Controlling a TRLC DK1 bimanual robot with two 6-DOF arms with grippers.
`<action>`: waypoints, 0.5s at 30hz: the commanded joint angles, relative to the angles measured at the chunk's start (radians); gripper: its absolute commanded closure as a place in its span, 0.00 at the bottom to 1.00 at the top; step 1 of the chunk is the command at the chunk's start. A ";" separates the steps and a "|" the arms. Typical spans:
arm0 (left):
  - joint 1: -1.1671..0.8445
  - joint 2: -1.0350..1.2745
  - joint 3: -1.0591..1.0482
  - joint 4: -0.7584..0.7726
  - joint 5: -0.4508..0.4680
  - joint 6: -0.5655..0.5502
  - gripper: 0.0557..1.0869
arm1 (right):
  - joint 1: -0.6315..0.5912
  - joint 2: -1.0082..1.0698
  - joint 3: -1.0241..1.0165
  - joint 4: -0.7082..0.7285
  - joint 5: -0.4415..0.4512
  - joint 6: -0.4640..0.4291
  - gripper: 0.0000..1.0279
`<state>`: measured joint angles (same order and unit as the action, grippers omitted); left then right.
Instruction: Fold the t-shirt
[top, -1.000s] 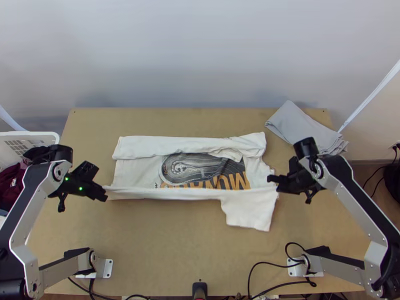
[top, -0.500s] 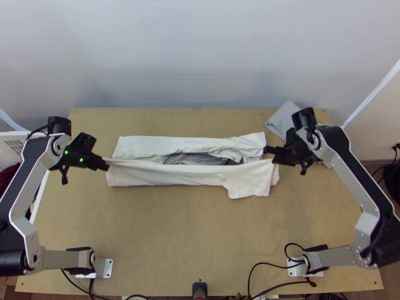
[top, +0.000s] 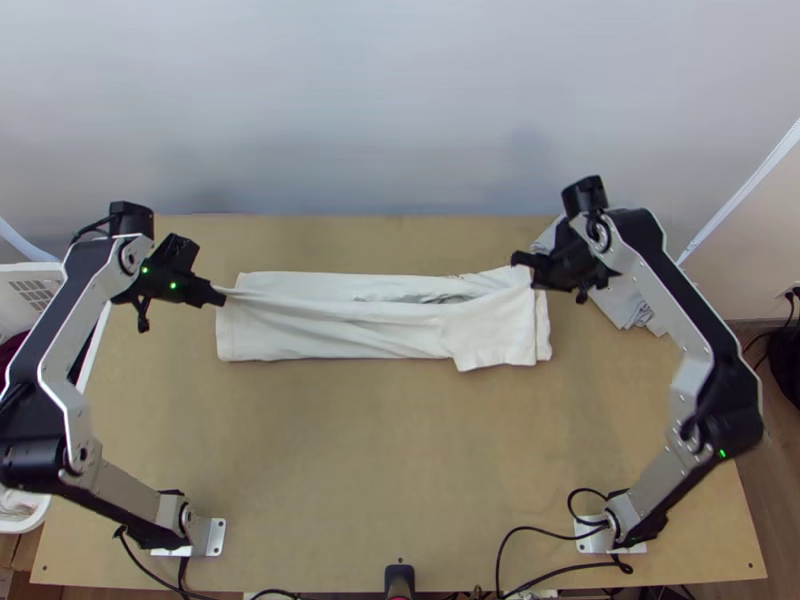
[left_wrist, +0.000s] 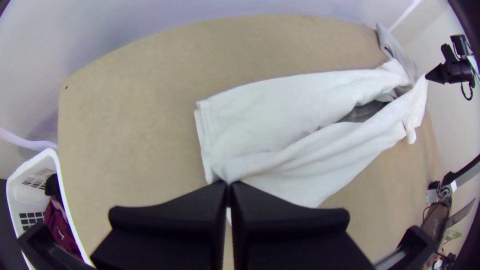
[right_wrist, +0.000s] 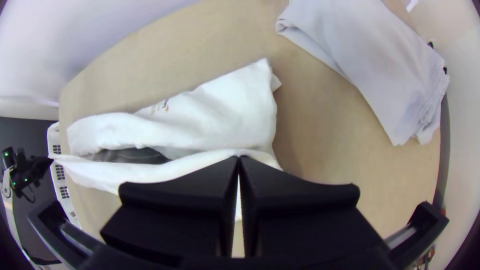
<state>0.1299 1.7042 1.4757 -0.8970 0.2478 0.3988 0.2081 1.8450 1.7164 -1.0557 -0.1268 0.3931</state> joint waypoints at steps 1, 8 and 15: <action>0.000 0.060 0.071 0.018 0.002 -0.041 0.96 | -0.007 0.076 0.092 0.002 0.027 0.026 0.97; -0.001 0.189 0.155 0.044 -0.001 -0.078 0.96 | -0.015 0.197 0.192 0.002 0.070 0.029 0.97; -0.038 0.224 0.089 0.087 0.001 -0.106 0.91 | -0.012 0.249 0.180 0.039 0.085 0.047 0.97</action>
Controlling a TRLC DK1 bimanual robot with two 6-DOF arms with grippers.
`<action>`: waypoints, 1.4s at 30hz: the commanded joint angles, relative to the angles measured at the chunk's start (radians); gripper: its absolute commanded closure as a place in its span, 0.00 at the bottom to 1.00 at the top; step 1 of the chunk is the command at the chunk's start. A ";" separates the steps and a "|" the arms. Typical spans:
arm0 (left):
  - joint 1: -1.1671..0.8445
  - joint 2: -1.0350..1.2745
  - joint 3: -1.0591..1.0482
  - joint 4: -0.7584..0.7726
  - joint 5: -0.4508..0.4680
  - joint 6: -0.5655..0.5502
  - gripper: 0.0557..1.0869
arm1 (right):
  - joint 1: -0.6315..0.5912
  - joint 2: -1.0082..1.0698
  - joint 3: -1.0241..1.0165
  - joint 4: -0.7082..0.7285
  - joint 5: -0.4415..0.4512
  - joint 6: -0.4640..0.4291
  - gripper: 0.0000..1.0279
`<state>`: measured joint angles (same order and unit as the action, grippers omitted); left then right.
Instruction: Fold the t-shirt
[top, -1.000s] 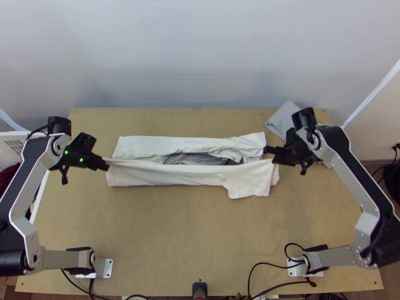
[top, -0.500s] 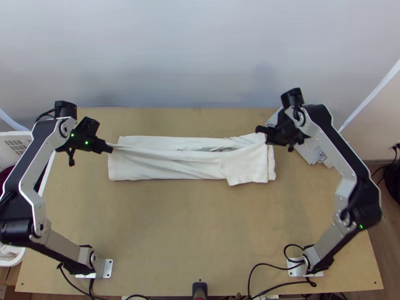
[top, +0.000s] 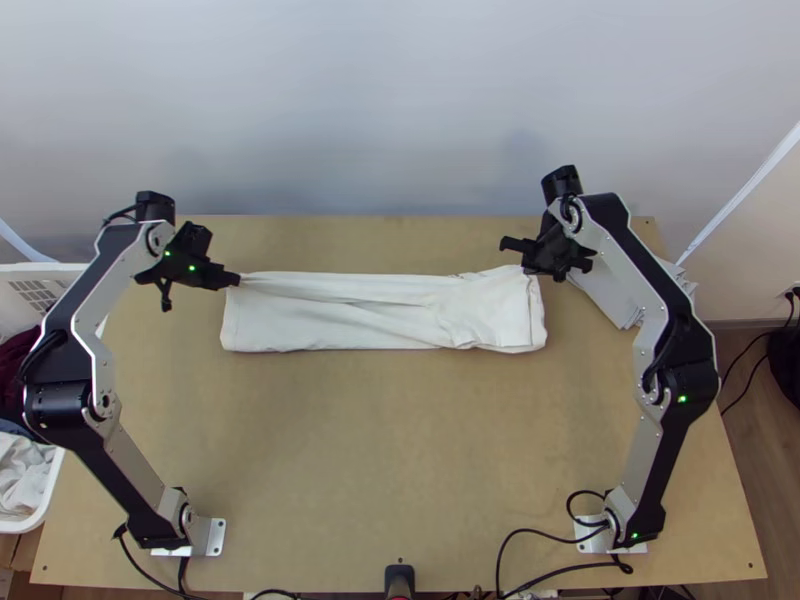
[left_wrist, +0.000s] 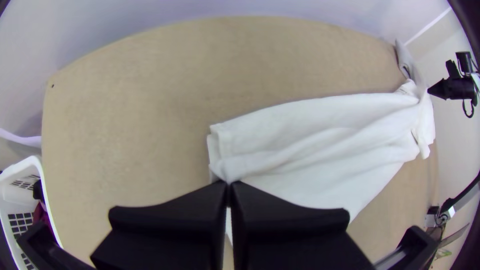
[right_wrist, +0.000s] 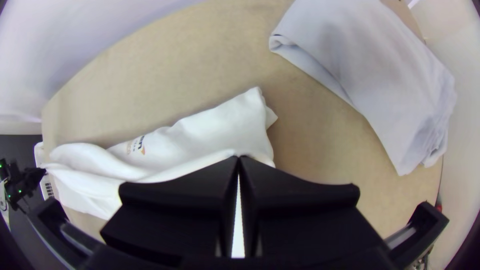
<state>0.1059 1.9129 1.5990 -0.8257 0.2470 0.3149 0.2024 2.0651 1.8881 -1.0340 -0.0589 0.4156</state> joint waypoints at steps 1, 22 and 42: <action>-0.020 0.015 -0.050 0.019 0.001 -0.025 0.91 | -0.004 0.033 0.000 0.029 0.021 0.026 0.97; -0.012 -0.040 -0.271 0.157 0.020 -0.033 0.91 | 0.035 0.087 -0.241 0.227 0.100 0.026 0.78; 0.186 -0.130 -0.177 0.103 0.252 -0.023 0.28 | 0.114 -0.438 -0.376 0.282 0.080 -0.011 0.03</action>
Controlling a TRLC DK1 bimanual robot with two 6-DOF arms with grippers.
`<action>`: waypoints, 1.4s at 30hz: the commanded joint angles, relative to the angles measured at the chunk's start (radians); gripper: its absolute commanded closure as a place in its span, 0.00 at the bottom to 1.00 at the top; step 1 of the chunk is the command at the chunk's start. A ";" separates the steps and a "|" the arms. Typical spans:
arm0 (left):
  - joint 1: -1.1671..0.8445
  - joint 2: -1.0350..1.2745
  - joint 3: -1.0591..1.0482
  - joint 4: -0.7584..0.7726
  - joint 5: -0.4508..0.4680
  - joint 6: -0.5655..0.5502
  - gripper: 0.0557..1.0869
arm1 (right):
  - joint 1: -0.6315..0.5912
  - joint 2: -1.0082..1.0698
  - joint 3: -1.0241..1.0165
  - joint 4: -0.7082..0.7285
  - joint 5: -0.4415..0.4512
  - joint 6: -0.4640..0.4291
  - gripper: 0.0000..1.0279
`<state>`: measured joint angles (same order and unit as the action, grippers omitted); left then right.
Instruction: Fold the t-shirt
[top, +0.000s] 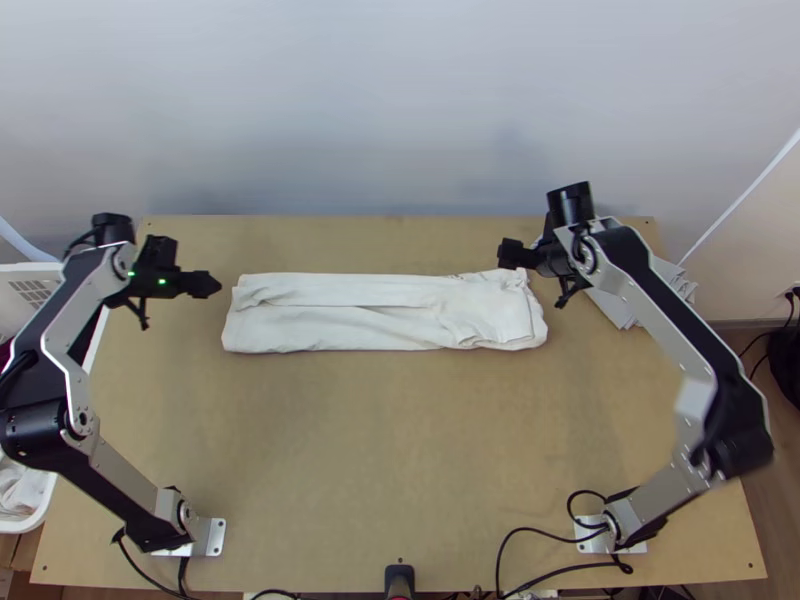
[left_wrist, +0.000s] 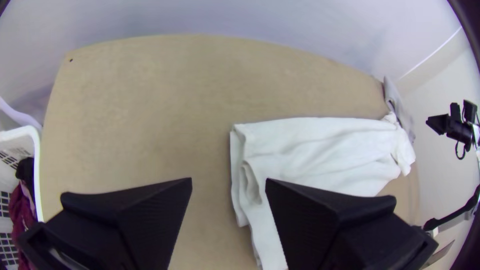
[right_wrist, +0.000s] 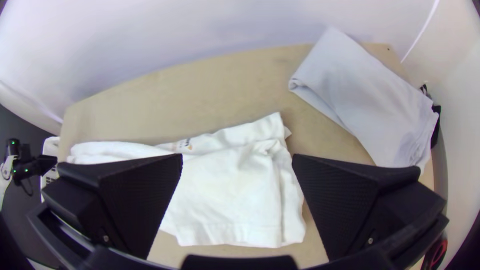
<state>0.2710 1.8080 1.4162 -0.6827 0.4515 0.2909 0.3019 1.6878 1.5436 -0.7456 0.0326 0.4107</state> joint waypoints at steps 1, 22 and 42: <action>0.031 -0.026 0.000 -0.057 0.073 0.002 0.28 | 0.016 -0.083 -0.030 -0.006 -0.040 0.013 0.03; 0.062 0.146 -0.105 -0.051 0.334 0.122 0.29 | -0.135 -0.186 0.161 -0.098 -0.677 0.310 0.04; -0.153 0.174 -0.126 0.052 0.204 0.065 0.29 | -0.138 -0.188 0.233 -0.123 -0.677 0.316 0.04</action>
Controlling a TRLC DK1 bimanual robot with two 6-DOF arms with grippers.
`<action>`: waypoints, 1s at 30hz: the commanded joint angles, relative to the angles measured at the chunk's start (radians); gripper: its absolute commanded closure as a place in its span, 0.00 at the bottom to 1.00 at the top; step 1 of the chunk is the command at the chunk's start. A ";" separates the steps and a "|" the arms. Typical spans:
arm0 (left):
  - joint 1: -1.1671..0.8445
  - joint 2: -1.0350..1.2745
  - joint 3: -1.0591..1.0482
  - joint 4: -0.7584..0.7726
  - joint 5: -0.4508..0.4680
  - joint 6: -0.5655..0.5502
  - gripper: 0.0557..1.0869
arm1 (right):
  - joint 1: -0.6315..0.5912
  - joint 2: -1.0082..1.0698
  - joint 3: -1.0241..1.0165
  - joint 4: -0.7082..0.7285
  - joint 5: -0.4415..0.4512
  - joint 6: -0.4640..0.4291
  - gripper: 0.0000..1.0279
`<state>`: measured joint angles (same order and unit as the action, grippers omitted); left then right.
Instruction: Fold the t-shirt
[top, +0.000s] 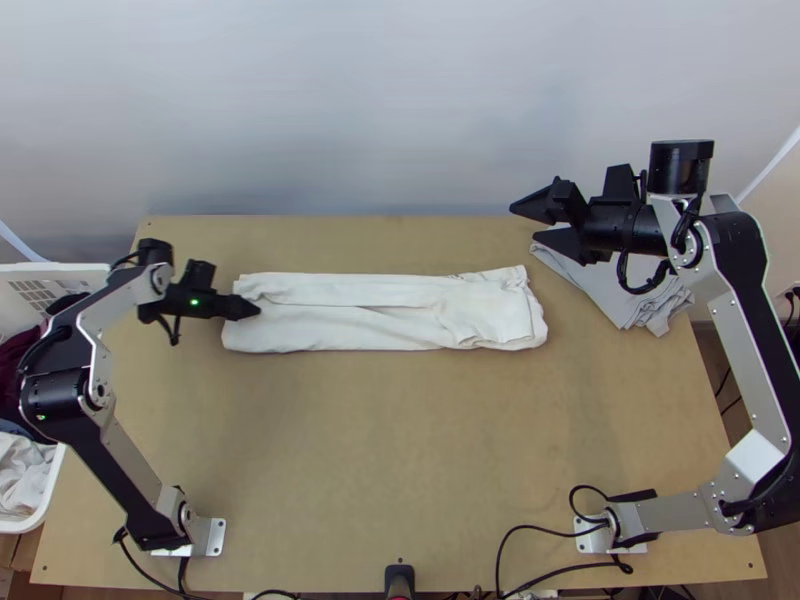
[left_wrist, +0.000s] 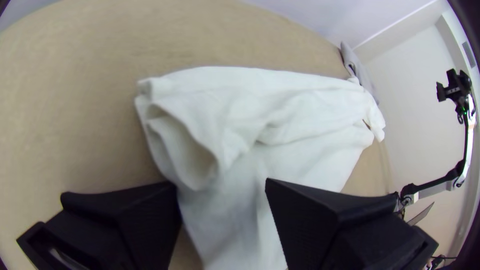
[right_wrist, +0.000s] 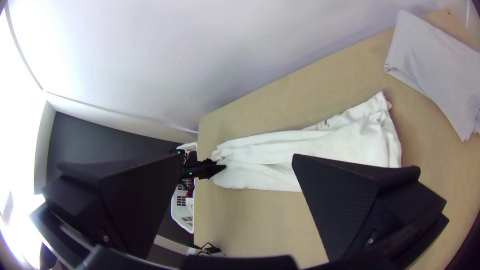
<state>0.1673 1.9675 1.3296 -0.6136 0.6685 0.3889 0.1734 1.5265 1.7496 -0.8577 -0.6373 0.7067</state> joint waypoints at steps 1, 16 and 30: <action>-0.060 0.010 -0.040 -0.006 -0.014 -0.051 0.29 | -0.009 -0.026 0.027 -0.010 -0.007 0.020 0.04; 0.118 -0.053 -0.033 0.000 -0.026 -0.042 0.96 | -0.005 -0.039 0.001 -0.010 -0.007 0.010 0.04; 0.403 -0.061 0.194 -0.344 -0.032 0.177 0.96 | -0.002 -0.039 -0.021 -0.010 -0.007 -0.006 0.04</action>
<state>0.5747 1.9430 1.4784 -0.8932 0.6365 0.5220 0.1738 1.5124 1.7489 -0.8589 -0.6373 0.7029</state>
